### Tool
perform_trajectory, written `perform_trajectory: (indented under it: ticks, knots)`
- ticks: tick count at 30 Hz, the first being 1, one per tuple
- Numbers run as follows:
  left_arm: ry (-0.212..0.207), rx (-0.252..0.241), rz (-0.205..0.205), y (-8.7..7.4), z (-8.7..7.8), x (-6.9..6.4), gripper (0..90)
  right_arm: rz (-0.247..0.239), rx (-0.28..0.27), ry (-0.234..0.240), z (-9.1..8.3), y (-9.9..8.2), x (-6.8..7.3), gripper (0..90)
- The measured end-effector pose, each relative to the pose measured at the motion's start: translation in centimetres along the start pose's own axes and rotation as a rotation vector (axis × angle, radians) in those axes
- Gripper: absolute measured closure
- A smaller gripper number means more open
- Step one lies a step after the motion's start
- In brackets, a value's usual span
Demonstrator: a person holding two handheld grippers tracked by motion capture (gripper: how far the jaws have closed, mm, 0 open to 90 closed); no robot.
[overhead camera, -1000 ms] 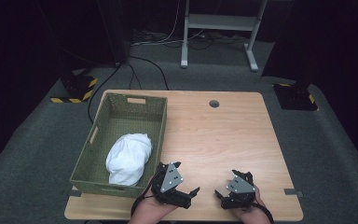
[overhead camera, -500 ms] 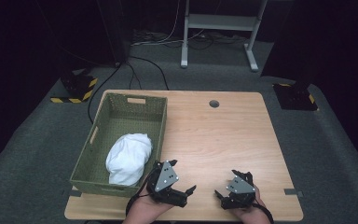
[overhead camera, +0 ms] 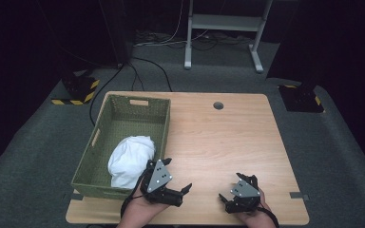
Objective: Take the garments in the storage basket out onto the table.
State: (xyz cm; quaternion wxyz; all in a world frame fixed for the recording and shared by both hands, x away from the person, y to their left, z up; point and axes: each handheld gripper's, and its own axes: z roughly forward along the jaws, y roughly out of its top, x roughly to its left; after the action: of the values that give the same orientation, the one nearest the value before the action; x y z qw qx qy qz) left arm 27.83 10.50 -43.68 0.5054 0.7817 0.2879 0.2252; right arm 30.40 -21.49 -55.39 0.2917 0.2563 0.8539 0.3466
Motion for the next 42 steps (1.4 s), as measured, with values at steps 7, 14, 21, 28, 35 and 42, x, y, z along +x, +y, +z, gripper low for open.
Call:
perform_trajectory:
  ticks: [7,14,21,28,35,42]
  knots:
    - [0.028,-0.004,-0.018,0.0,-1.0,1.1,1.6,0.000,0.000,0.000,0.0,0.0,0.0,0.9]
    - [0.058,-0.005,-0.020,-0.1,-1.6,1.8,1.5,-0.001,0.000,-0.001,0.0,0.0,0.0,0.9]
    - [0.087,-0.014,-0.025,-0.2,-2.3,2.7,1.5,-0.002,-0.001,0.000,0.0,0.0,0.0,0.9]
    - [0.109,-0.037,-0.015,-0.3,-3.0,3.2,1.5,-0.001,-0.001,0.001,0.0,0.0,0.0,1.0]
    - [0.134,-0.050,-0.023,-0.3,-3.9,4.0,3.8,-0.004,-0.002,0.001,0.0,0.0,0.0,1.0]
    - [0.140,-0.037,-0.037,-0.5,-4.3,4.6,5.1,-0.004,-0.002,0.001,0.0,0.0,0.0,1.0]
